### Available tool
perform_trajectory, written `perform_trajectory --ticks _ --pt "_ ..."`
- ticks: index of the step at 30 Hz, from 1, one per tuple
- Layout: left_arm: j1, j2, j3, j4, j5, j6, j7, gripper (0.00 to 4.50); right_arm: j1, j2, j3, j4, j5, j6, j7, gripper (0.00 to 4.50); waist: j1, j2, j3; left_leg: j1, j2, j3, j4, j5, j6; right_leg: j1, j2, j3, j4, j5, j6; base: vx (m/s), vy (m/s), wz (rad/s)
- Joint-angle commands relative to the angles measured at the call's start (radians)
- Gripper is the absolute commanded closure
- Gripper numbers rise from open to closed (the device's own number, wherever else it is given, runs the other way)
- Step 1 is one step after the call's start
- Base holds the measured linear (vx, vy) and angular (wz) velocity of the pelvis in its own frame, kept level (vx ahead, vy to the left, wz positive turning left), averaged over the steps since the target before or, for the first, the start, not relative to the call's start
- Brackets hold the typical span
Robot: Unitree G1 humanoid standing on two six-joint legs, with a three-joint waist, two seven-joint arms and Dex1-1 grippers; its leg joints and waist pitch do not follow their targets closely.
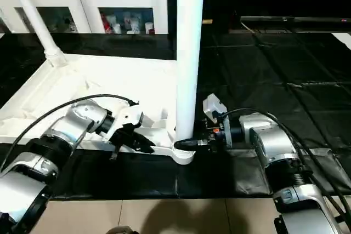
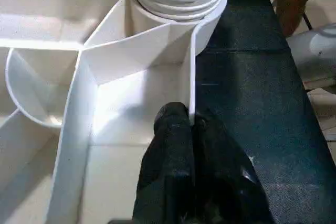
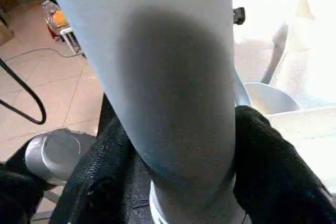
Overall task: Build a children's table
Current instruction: Rotate leg to tighten
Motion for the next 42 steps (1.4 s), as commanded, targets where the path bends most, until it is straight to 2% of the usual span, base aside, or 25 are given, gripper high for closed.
perform_trajectory --ticks 1,4,6,8,10,11,12,14,15,17,19,20,22,23,24,26,27,28,30,32,36,38,39,40,42 --pt "-0.032 -0.019 0.023 -0.004 -0.021 0.013 0.045 4.5 0.011 0.012 0.018 -0.016 0.003 -0.003 0.013 2.24 -0.008 -0.013 -0.082 0.012 0.046 -0.01 -0.061 -0.129 0.081 0.062 -0.077 0.065 -0.059 -0.248 -0.16 0.0 0.0 0.0" --pt "-0.035 -0.032 0.032 0.0 -0.027 0.026 0.065 4.5 0.023 0.018 0.018 -0.026 0.005 0.0 0.003 2.32 -0.007 -0.012 -0.08 0.012 0.045 -0.01 -0.061 -0.137 0.08 0.062 -0.077 0.064 -0.063 -0.266 -0.154 0.0 0.0 0.0" --pt "-0.038 -0.044 0.04 0.004 -0.032 0.039 0.087 4.5 0.038 0.027 0.013 -0.039 0.011 0.006 -0.015 2.38 -0.007 -0.008 -0.08 0.014 0.046 -0.011 -0.061 -0.142 0.078 0.061 -0.076 0.065 -0.064 -0.272 -0.151 0.0 0.0 0.0" --pt "-0.038 -0.044 0.04 0.004 -0.032 0.039 0.087 4.5 0.038 0.027 0.013 -0.039 0.011 0.006 -0.015 2.39 -0.007 -0.01 -0.081 0.014 0.047 -0.011 -0.061 -0.145 0.077 0.061 -0.077 0.065 -0.064 -0.27 -0.152 0.0 0.0 0.0" --pt "-0.049 -0.071 0.065 0.02 -0.042 0.07 0.153 4.5 0.06 0.079 -0.031 -0.052 0.02 0.001 -0.142 2.41 -0.008 -0.005 -0.08 0.014 0.047 -0.011 -0.062 -0.148 0.074 0.06 -0.076 0.065 -0.065 -0.267 -0.154 0.0 0.0 0.0" --pt "-0.057 -0.082 0.074 0.03 -0.042 0.086 0.187 4.5 0.063 0.104 -0.049 -0.049 0.018 0.004 -0.206 2.41 -0.011 -0.006 -0.079 0.014 0.047 -0.012 -0.064 -0.153 0.065 0.06 -0.077 0.064 -0.067 -0.277 -0.15 0.0 0.0 0.0" --pt "-0.065 -0.092 0.081 0.041 -0.041 0.094 0.217 4.5 0.059 0.125 -0.06 -0.04 0.008 0.008 -0.264 2.41 -0.016 -0.009 -0.08 0.013 0.043 -0.014 -0.065 -0.159 0.053 0.064 -0.078 0.06 -0.069 -0.303 -0.14 0.0 0.0 0.0" --pt "-0.075 -0.105 0.089 0.053 -0.04 0.104 0.254 4.5 0.051 0.15 -0.071 -0.026 -0.007 0.013 -0.337 2.43 -0.022 -0.01 -0.078 0.013 0.04 -0.012 -0.065 -0.159 0.048 0.061 -0.075 0.06 -0.072 -0.325 -0.131 0.0 0.0 0.0" --pt "-0.111 -0.149 0.119 0.085 -0.049 0.153 0.358 4.5 0.021 0.217 -0.094 0.018 -0.032 0.026 -0.488 2.44 -0.035 -0.009 -0.078 0.01 0.038 -0.013 -0.065 -0.164 0.041 0.064 -0.076 0.058 -0.073 -0.338 -0.127 0.0 0.0 0.0" --pt "-0.138 -0.182 0.142 0.107 -0.057 0.189 0.441 4.5 -0.016 0.272 -0.114 0.064 -0.037 0.035 -0.587 2.45 -0.049 -0.007 -0.078 0.01 0.034 -0.016 -0.066 -0.166 0.032 0.066 -0.076 0.055 -0.077 -0.346 -0.125 0.0 0.0 0.0" --pt "-0.167 -0.215 0.164 0.13 -0.065 0.215 0.529 4.5 -0.064 0.329 -0.125 0.125 -0.05 0.036 -0.691 2.46 -0.073 -0.007 -0.078 0.01 0.029 -0.014 -0.064 -0.169 0.03 0.064 -0.074 0.054 -0.08 -0.336 -0.137 0.0 0.0 0.0" --pt "-0.167 -0.215 0.164 0.13 -0.065 0.215 0.529 4.5 -0.064 0.329 -0.125 0.125 -0.05 0.036 -0.691 2.46 -0.073 -0.007 -0.078 0.01 0.029 -0.014 -0.064 -0.169 0.03 0.064 -0.074 0.054 -0.08 -0.336 -0.137 0.0 0.0 0.0" --pt "-0.191 -0.246 0.189 0.15 -0.069 0.232 0.607 4.5 -0.115 0.383 -0.126 0.19 -0.084 0.042 -0.802 2.46 -0.086 -0.008 -0.084 -0.001 0.026 -0.014 -0.059 -0.107 0.063 0.073 -0.072 0.056 -0.065 -0.232 -0.164 0.0 0.0 0.0" --pt "-0.198 -0.255 0.194 0.155 -0.071 0.236 0.627 4.5 -0.134 0.398 -0.12 0.215 -0.103 0.036 -0.84 2.46 -0.088 -0.008 -0.085 0.0 0.026 -0.013 -0.058 -0.095 0.069 0.073 -0.071 0.056 -0.064 -0.211 -0.169 0.0 0.0 0.0" --pt "-0.201 -0.259 0.195 0.158 -0.069 0.238 0.644 4.5 -0.149 0.406 -0.107 0.239 -0.126 0.02 -0.863 2.46 -0.093 -0.015 -0.086 -0.001 0.023 -0.011 -0.058 -0.082 0.082 0.073 -0.071 0.057 -0.06 -0.182 -0.183 0.0 0.0 0.0" --pt "-0.203 -0.261 0.193 0.16 -0.065 0.235 0.652 4.5 -0.158 0.414 -0.103 0.255 -0.139 0.002 -0.874 2.46 -0.093 -0.011 -0.085 0.0 0.024 -0.01 -0.057 -0.082 0.095 0.072 -0.072 0.057 -0.06 -0.173 -0.189 0.0 0.0 0.0" --pt "-0.203 -0.261 0.194 0.16 -0.064 0.234 0.65 4.5 -0.16 0.42 -0.107 0.255 -0.135 -0.009 -0.866 2.46 -0.092 -0.012 -0.084 0.003 0.026 -0.009 -0.056 -0.077 0.114 0.072 -0.071 0.058 -0.059 -0.16 -0.195 0.0 0.0 0.0" --pt "-0.202 -0.26 0.193 0.16 -0.061 0.233 0.648 4.5 -0.161 0.424 -0.113 0.255 -0.133 -0.014 -0.864 2.14 -0.092 -0.012 -0.085 0.003 0.028 -0.01 -0.056 -0.073 0.12 0.071 -0.071 0.058 -0.058 -0.152 -0.197 0.0 0.0 0.0" --pt "-0.197 -0.255 0.188 0.16 -0.05 0.228 0.64 4.5 -0.165 0.436 -0.132 0.258 -0.123 -0.025 -0.855 1.82 -0.091 -0.015 -0.084 0.003 0.032 -0.01 -0.057 -0.066 0.133 0.072 -0.072 0.059 -0.053 -0.135 -0.205 0.0 0.0 0.0" --pt "-0.188 -0.245 0.183 0.159 -0.043 0.22 0.626 4.5 -0.159 0.432 -0.13 0.25 -0.12 -0.032 -0.836 1.73 -0.091 -0.01 -0.083 0.004 0.033 -0.011 -0.058 -0.073 0.133 0.072 -0.073 0.059 -0.054 -0.143 -0.207 0.0 0.0 0.0" --pt "-0.172 -0.224 0.175 0.16 -0.029 0.203 0.599 4.5 -0.147 0.415 -0.13 0.251 -0.133 -0.06 -0.818 1.28 -0.093 -0.011 -0.083 0.004 0.032 -0.009 -0.058 -0.089 0.124 0.074 -0.074 0.06 -0.056 -0.151 -0.206 0.0 0.0 0.0" --pt "-0.164 -0.214 0.168 0.158 -0.025 0.185 0.581 4.5 -0.14 0.404 -0.132 0.248 -0.134 -0.064 -0.807 1.23 -0.094 -0.011 -0.082 0.003 0.032 -0.01 -0.058 -0.089 0.127 0.074 -0.073 0.06 -0.054 -0.144 -0.208 0.0 0.0 0.0" --pt "-0.138 -0.178 0.146 0.156 -0.007 0.13 0.525 4.5 -0.106 0.362 -0.131 0.212 -0.125 -0.083 -0.741 1.15 -0.094 -0.01 -0.083 0.003 0.033 -0.01 -0.058 -0.088 0.13 0.074 -0.073 0.06 -0.053 -0.135 -0.211 0.0 0.0 0.0" --pt "-0.138 -0.178 0.146 0.156 -0.007 0.13 0.525 4.5 -0.106 0.362 -0.131 0.212 -0.125 -0.083 -0.741 1.0 -0.091 -0.005 -0.083 0.004 0.033 -0.011 -0.058 -0.09 0.133 0.075 -0.073 0.059 -0.054 -0.135 -0.209 0.0 0.0 0.0" --pt "-0.117 -0.146 0.126 0.147 0.004 0.093 0.468 4.5 -0.072 0.321 -0.13 0.169 -0.11 -0.092 -0.669 0.8 -0.09 -0.007 -0.085 0.003 0.036 -0.01 -0.056 -0.088 0.144 0.074 -0.073 0.06 -0.05 -0.108 -0.214 0.0 0.0 0.0"
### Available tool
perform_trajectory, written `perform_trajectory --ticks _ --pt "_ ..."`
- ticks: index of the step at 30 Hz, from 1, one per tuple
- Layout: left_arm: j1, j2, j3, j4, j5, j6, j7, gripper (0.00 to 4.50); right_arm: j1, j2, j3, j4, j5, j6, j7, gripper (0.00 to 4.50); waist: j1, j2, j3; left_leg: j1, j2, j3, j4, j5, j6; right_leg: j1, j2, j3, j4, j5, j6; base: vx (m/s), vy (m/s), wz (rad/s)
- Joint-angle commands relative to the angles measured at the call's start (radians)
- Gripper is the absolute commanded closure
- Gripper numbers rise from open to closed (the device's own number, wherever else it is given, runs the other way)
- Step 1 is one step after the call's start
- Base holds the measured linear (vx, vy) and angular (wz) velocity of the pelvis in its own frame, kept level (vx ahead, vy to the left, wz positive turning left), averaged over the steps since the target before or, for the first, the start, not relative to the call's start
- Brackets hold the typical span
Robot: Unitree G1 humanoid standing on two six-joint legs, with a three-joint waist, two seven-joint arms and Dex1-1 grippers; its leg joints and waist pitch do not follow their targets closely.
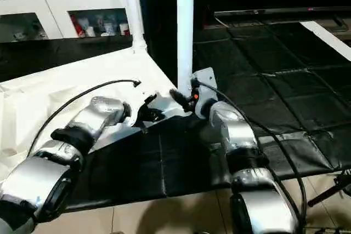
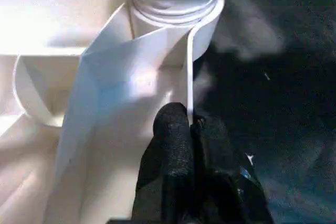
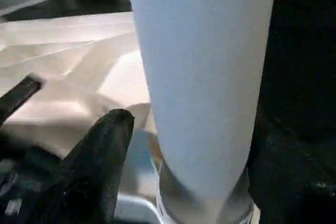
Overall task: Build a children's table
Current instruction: Rotate leg to tighten
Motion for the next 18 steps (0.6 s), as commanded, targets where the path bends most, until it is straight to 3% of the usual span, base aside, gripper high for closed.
perform_trajectory --ticks 1,4,9,14,18 --pt "-0.004 0.007 -0.021 -0.053 -0.002 -0.063 -0.06 4.5 0.032 0.002 0.071 -0.037 0.028 0.011 0.128 0.75 0.015 -0.008 -0.083 0.005 0.037 -0.012 -0.052 -0.095 0.144 0.076 -0.073 0.061 -0.05 -0.115 -0.21 0.0 0.0 0.0" --pt "0.018 0.046 -0.04 -0.078 -0.001 -0.101 -0.157 4.5 0.072 -0.066 0.089 -0.085 0.035 -0.024 0.239 0.55 0.035 -0.009 -0.081 0.008 0.041 -0.01 -0.054 -0.127 0.126 0.073 -0.076 0.063 -0.054 -0.174 -0.197 0.0 0.0 0.0" --pt "0.041 0.086 -0.06 -0.108 -0.016 -0.14 -0.295 4.5 0.106 -0.139 0.098 -0.126 0.049 -0.053 0.376 0.09 0.048 -0.009 -0.078 0.013 0.043 -0.01 -0.057 -0.162 0.095 0.068 -0.077 0.064 -0.061 -0.237 -0.178 0.0 0.0 0.0" --pt "0.063 0.132 -0.102 -0.128 -0.013 -0.193 -0.432 4.5 0.147 -0.238 0.128 -0.211 0.103 -0.001 0.581 0.09 0.071 -0.01 -0.08 0.015 0.048 -0.01 -0.056 -0.15 0.108 0.065 -0.076 0.068 -0.054 -0.207 -0.176 0.0 0.0 0.0" --pt "0.072 0.147 -0.121 -0.147 -0.013 -0.207 -0.501 4.5 0.145 -0.272 0.144 -0.213 0.116 0.02 0.657 0.09 0.08 -0.011 -0.078 0.015 0.046 -0.009 -0.058 -0.165 0.087 0.063 -0.079 0.067 -0.062 -0.263 -0.164 0.0 0.0 0.0"
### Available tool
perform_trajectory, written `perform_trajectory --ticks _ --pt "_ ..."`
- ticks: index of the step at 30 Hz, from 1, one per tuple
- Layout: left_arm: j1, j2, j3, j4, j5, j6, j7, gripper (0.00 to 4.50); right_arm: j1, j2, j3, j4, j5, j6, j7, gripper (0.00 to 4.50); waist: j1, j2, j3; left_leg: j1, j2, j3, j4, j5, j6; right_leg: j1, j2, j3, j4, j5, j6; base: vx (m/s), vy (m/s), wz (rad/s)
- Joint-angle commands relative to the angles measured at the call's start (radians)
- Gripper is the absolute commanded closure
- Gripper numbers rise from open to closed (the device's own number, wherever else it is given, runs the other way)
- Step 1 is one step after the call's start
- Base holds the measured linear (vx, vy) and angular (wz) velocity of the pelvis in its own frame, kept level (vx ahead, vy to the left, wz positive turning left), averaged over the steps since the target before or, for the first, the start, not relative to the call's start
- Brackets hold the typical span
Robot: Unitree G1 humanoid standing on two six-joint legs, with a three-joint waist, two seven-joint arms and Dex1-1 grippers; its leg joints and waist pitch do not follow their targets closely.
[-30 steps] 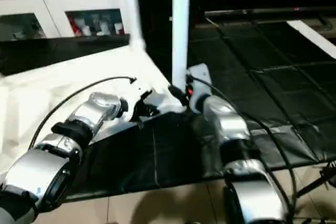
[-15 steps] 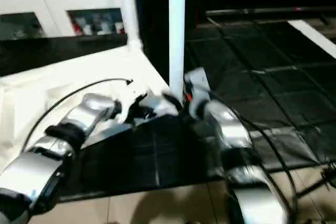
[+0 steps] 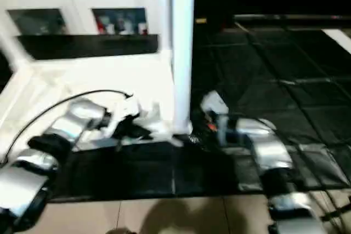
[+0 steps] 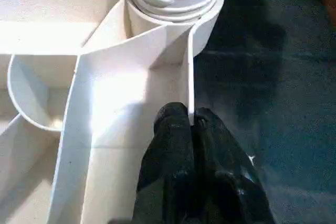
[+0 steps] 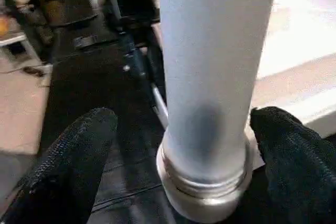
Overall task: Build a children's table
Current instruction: Rotate leg to tighten
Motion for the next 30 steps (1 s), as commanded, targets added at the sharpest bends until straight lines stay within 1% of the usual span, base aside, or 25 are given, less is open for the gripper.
perform_trajectory --ticks 1,3,5,6,7,9,11,13,14,15,16,19,20,22,23,24,25,27,30 --pt "-0.003 -0.007 -0.025 -0.053 -0.011 -0.025 -0.076 4.5 -0.009 -0.011 0.015 -0.013 0.011 0.015 0.04 0.09 -0.003 -0.01 -0.078 0.015 0.045 -0.01 -0.064 -0.166 0.086 0.061 -0.079 0.066 -0.064 -0.267 -0.162 0.0 0.0 0.0" --pt "0.006 -0.001 -0.035 -0.069 -0.011 -0.032 -0.106 4.5 -0.013 -0.016 0.02 -0.013 0.016 0.025 0.064 0.34 -0.001 -0.01 -0.079 0.014 0.047 -0.011 -0.064 -0.155 0.083 0.06 -0.078 0.066 -0.063 -0.26 -0.163 0.0 0.0 0.0" --pt "0.01 0.001 -0.042 -0.077 -0.009 -0.039 -0.118 4.5 -0.016 -0.021 0.026 -0.012 0.021 0.029 0.076 0.46 0.001 -0.011 -0.079 0.014 0.046 -0.01 -0.064 -0.155 0.083 0.06 -0.079 0.066 -0.063 -0.262 -0.162 0.0 0.0 0.0" --pt "0.011 0.002 -0.044 -0.08 -0.008 -0.041 -0.123 4.5 -0.017 -0.023 0.029 -0.012 0.024 0.033 0.082 0.54 0.002 -0.01 -0.079 0.014 0.047 -0.011 -0.064 -0.154 0.082 0.06 -0.079 0.066 -0.063 -0.266 -0.16 0.0 0.0 0.0" --pt "0.013 0.002 -0.049 -0.083 -0.008 -0.048 -0.129 4.5 -0.017 -0.026 0.033 -0.015 0.029 0.041 0.097 0.68 0.003 -0.013 -0.08 0.014 0.047 -0.011 -0.064 -0.151 0.082 0.061 -0.079 0.066 -0.063 -0.265 -0.159 0.0 0.0 0.0" --pt "0.016 0.0 -0.052 -0.09 -0.01 -0.047 -0.131 4.5 -0.018 -0.026 0.037 -0.014 0.03 0.047 0.106 0.92 0.007 -0.013 -0.08 0.014 0.048 -0.011 -0.064 -0.149 0.081 0.059 -0.079 0.067 -0.061 -0.264 -0.158 0.0 0.0 0.0" --pt "0.017 -0.001 -0.053 -0.094 -0.011 -0.045 -0.132 4.5 -0.019 -0.025 0.04 -0.011 0.029 0.047 0.109 1.0 0.008 -0.013 -0.079 0.013 0.047 -0.011 -0.064 -0.15 0.079 0.059 -0.079 0.066 -0.062 -0.267 -0.157 0.0 0.0 0.0" --pt "0.021 -0.002 -0.053 -0.103 -0.011 -0.042 -0.133 4.5 -0.023 -0.022 0.043 -0.006 0.028 0.052 0.114 1.23 0.008 -0.013 -0.08 0.014 0.048 -0.012 -0.064 -0.146 0.077 0.06 -0.079 0.067 -0.061 -0.264 -0.158 0.0 0.0 0.0" --pt "0.023 -0.002 -0.052 -0.107 -0.01 -0.041 -0.135 4.5 -0.026 -0.021 0.045 -0.003 0.027 0.051 0.118 1.23 0.008 -0.014 -0.08 0.013 0.047 -0.011 -0.064 -0.145 0.077 0.06 -0.079 0.067 -0.061 -0.263 -0.157 0.0 0.0 0.0" --pt "0.024 -0.001 -0.052 -0.109 -0.01 -0.041 -0.134 4.5 -0.028 -0.022 0.046 -0.001 0.029 0.052 0.121 1.44 0.008 -0.013 -0.08 0.012 0.046 -0.011 -0.064 -0.144 0.077 0.06 -0.079 0.066 -0.061 -0.264 -0.156 0.0 0.0 0.0" --pt "0.025 -0.001 -0.052 -0.11 -0.01 -0.041 -0.133 4.5 -0.028 -0.022 0.048 0.0 0.03 0.052 0.124 1.44 0.009 -0.013 -0.081 0.013 0.046 -0.011 -0.063 -0.143 0.077 0.06 -0.079 0.066 -0.061 -0.262 -0.156 0.0 0.0 0.0" --pt "0.026 0.001 -0.054 -0.111 -0.009 -0.043 -0.126 4.5 -0.028 -0.024 0.051 -0.001 0.03 0.053 0.133 1.74 0.009 -0.014 -0.081 0.013 0.046 -0.01 -0.063 -0.138 0.08 0.06 -0.078 0.066 -0.06 -0.258 -0.157 0.0 0.0 0.0" --pt "0.026 0.001 -0.054 -0.111 -0.008 -0.042 -0.124 4.5 -0.027 -0.024 0.051 -0.002 0.029 0.054 0.135 1.74 0.009 -0.013 -0.081 0.013 0.046 -0.011 -0.063 -0.137 0.08 0.06 -0.078 0.066 -0.06 -0.258 -0.157 0.0 0.0 0.0" --pt "0.027 0.001 -0.054 -0.111 -0.007 -0.042 -0.122 4.5 -0.026 -0.024 0.051 -0.003 0.029 0.055 0.136 1.96 0.009 -0.013 -0.081 0.012 0.047 -0.011 -0.063 -0.136 0.079 0.06 -0.078 0.066 -0.059 -0.255 -0.157 0.0 0.0 0.0" --pt "0.027 0.001 -0.054 -0.111 -0.007 -0.041 -0.12 4.5 -0.025 -0.024 0.051 -0.004 0.028 0.054 0.137 1.96 0.009 -0.013 -0.081 0.012 0.047 -0.011 -0.063 -0.136 0.08 0.06 -0.078 0.066 -0.059 -0.253 -0.157 0.0 0.0 0.0" --pt "0.026 0.001 -0.054 -0.108 -0.004 -0.04 -0.113 4.5 -0.023 -0.023 0.053 -0.004 0.028 0.054 0.138 2.07 0.009 -0.016 -0.081 0.013 0.047 -0.011 -0.063 -0.135 0.08 0.06 -0.079 0.066 -0.059 -0.255 -0.157 0.0 0.0 0.0" --pt "0.026 0.0 -0.054 -0.106 -0.002 -0.04 -0.106 4.5 -0.022 -0.023 0.054 -0.004 0.027 0.054 0.139 2.07 0.009 -0.015 -0.081 0.013 0.046 -0.011 -0.063 -0.134 0.081 0.06 -0.078 0.066 -0.059 -0.256 -0.156 0.0 0.0 0.0" --pt "0.024 -0.004 -0.052 -0.098 0.003 -0.035 -0.089 4.5 -0.018 -0.022 0.056 -0.007 0.028 0.059 0.141 2.37 0.009 -0.015 -0.08 0.012 0.046 -0.01 -0.063 -0.136 0.08 0.06 -0.079 0.066 -0.06 -0.264 -0.154 0.0 0.0 0.0" --pt "0.019 -0.011 -0.046 -0.087 0.005 -0.028 -0.064 4.5 -0.007 -0.022 0.059 -0.014 0.03 0.06 0.14 2.4 0.01 -0.014 -0.08 0.013 0.045 -0.01 -0.063 -0.142 0.076 0.059 -0.078 0.066 -0.062 -0.276 -0.149 0.0 0.0 0.0"
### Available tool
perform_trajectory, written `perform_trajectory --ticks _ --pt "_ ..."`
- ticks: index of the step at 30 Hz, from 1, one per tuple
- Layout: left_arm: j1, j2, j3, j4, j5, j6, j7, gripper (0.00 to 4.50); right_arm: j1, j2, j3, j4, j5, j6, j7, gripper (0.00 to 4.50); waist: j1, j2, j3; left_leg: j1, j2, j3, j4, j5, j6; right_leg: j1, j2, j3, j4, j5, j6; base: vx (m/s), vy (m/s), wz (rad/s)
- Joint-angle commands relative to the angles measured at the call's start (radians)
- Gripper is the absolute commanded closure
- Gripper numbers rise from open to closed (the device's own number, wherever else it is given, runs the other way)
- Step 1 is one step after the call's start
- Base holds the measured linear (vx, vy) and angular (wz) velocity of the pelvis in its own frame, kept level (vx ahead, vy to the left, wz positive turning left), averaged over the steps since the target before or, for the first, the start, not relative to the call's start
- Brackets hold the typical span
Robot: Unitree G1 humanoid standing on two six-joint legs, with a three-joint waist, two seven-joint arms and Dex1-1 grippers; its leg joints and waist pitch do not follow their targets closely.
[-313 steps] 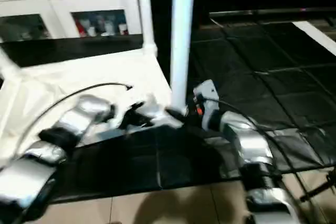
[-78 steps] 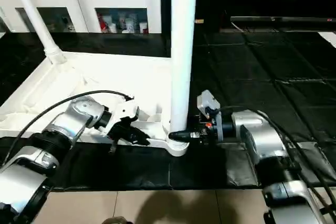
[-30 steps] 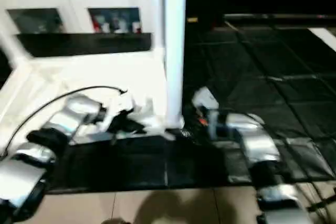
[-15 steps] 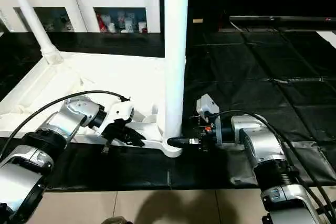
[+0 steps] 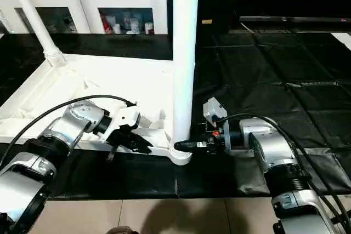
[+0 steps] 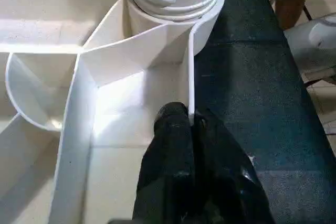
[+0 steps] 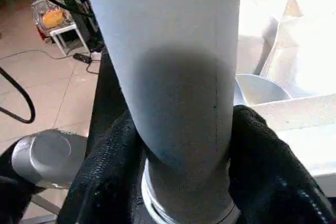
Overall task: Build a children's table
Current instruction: Rotate leg to tighten
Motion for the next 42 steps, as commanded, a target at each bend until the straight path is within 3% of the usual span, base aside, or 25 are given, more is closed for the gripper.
perform_trajectory --ticks 1,8,9,10,12,16,17,19,23,24,25,31,35,41,42 --pt "-0.016 -0.017 -0.004 -0.007 0.005 0.007 0.034 4.5 0.016 0.003 0.011 -0.019 0.017 0.01 0.02 2.4 -0.008 -0.013 -0.079 0.014 0.046 -0.01 -0.063 -0.144 0.077 0.059 -0.078 0.066 -0.063 -0.278 -0.152 0.0 0.0 0.0" --pt "-0.052 -0.081 0.039 0.033 -0.014 0.088 0.16 4.5 0.046 0.061 -0.012 -0.034 0.008 0.05 -0.127 2.51 -0.009 -0.007 -0.074 0.018 0.046 -0.011 -0.067 -0.181 0.059 0.057 -0.077 0.064 -0.075 -0.333 -0.141 0.0 0.0 0.0" --pt "-0.067 -0.107 0.052 0.046 -0.019 0.115 0.211 4.5 0.043 0.097 -0.023 -0.015 -0.018 0.054 -0.232 2.51 -0.014 -0.01 -0.073 0.018 0.042 -0.013 -0.069 -0.196 0.05 0.059 -0.077 0.06 -0.078 -0.367 -0.129 0.0 0.0 0.0" --pt "-0.081 -0.126 0.063 0.058 -0.023 0.14 0.254 4.5 0.036 0.123 -0.031 -0.001 -0.031 0.065 -0.3 2.52 -0.02 -0.005 -0.073 0.017 0.04 -0.014 -0.069 -0.202 0.037 0.058 -0.078 0.06 -0.081 -0.388 -0.117 0.0 0.0 0.0" --pt "-0.096 -0.147 0.075 0.072 -0.027 0.163 0.3 4.5 0.029 0.152 -0.039 0.011 -0.041 0.066 -0.362 2.53 -0.032 -0.009 -0.071 0.017 0.034 -0.013 -0.069 -0.216 0.031 0.06 -0.077 0.055 -0.089 -0.42 -0.104 0.0 0.0 0.0" --pt "-0.169 -0.245 0.131 0.141 -0.039 0.24 0.548 4.5 -0.034 0.307 -0.085 0.079 -0.064 0.109 -0.639 2.54 -0.06 -0.005 -0.073 0.01 0.029 -0.02 -0.071 -0.213 0.017 0.066 -0.076 0.048 -0.091 -0.414 -0.098 0.0 0.0 0.0" --pt "-0.176 -0.255 0.137 0.148 -0.041 0.247 0.572 4.5 -0.045 0.326 -0.091 0.092 -0.066 0.117 -0.673 2.54 -0.065 -0.005 -0.073 0.011 0.029 -0.019 -0.07 -0.213 0.018 0.065 -0.074 0.049 -0.091 -0.409 -0.098 0.0 0.0 0.0" --pt "-0.203 -0.288 0.161 0.166 -0.051 0.267 0.662 4.5 -0.102 0.389 -0.105 0.17 -0.078 0.127 -0.794 2.54 -0.082 -0.005 -0.077 0.009 0.022 -0.015 -0.065 -0.188 0.041 0.066 -0.074 0.052 -0.086 -0.345 -0.13 0.0 0.0 0.0" --pt "-0.233 -0.318 0.192 0.183 -0.062 0.287 0.749 4.5 -0.157 0.435 -0.111 0.25 -0.104 0.086 -0.876 2.54 -0.084 -0.008 -0.079 0.007 0.022 -0.012 -0.062 -0.148 0.069 0.068 -0.073 0.053 -0.081 -0.292 -0.151 0.0 0.0 0.0" --pt "-0.236 -0.32 0.194 0.186 -0.062 0.288 0.755 4.5 -0.16 0.439 -0.115 0.254 -0.108 0.081 -0.883 2.54 -0.081 -0.007 -0.081 0.006 0.023 -0.012 -0.062 -0.129 0.081 0.07 -0.072 0.054 -0.079 -0.267 -0.152 0.0 0.0 0.0" --pt "-0.242 -0.323 0.198 0.191 -0.06 0.289 0.763 4.5 -0.166 0.447 -0.124 0.263 -0.112 0.072 -0.895 1.98 -0.08 -0.008 -0.082 0.004 0.027 -0.014 -0.062 -0.111 0.089 0.07 -0.071 0.056 -0.071 -0.227 -0.162 0.0 0.0 0.0" --pt "-0.237 -0.312 0.181 0.191 -0.032 0.27 0.733 4.5 -0.171 0.453 -0.185 0.273 -0.087 0.071 -0.914 1.54 -0.081 -0.004 -0.079 0.009 0.029 -0.012 -0.065 -0.145 0.096 0.069 -0.073 0.057 -0.073 -0.232 -0.173 0.0 0.0 0.0" --pt "-0.22 -0.292 0.176 0.183 -0.027 0.26 0.701 4.5 -0.147 0.41 -0.18 0.258 -0.093 0.028 -0.875 1.19 -0.079 0.002 -0.078 0.009 0.029 -0.013 -0.066 -0.156 0.09 0.069 -0.073 0.057 -0.074 -0.236 -0.169 0.0 0.0 0.0" --pt "-0.168 -0.219 0.154 0.157 -0.018 0.21 0.572 4.5 -0.064 0.281 -0.148 0.096 -0.06 0.055 -0.636 0.72 -0.068 -0.003 -0.082 0.006 0.036 -0.012 -0.062 -0.13 0.121 0.071 -0.072 0.058 -0.061 -0.152 -0.191 0.0 0.0 0.0" --pt "-0.156 -0.204 0.144 0.148 -0.015 0.197 0.538 4.5 -0.05 0.252 -0.141 0.074 -0.054 0.055 -0.591 0.72 -0.063 -0.006 -0.08 0.007 0.033 -0.011 -0.062 -0.139 0.124 0.073 -0.072 0.056 -0.066 -0.176 -0.187 0.0 0.0 0.0"
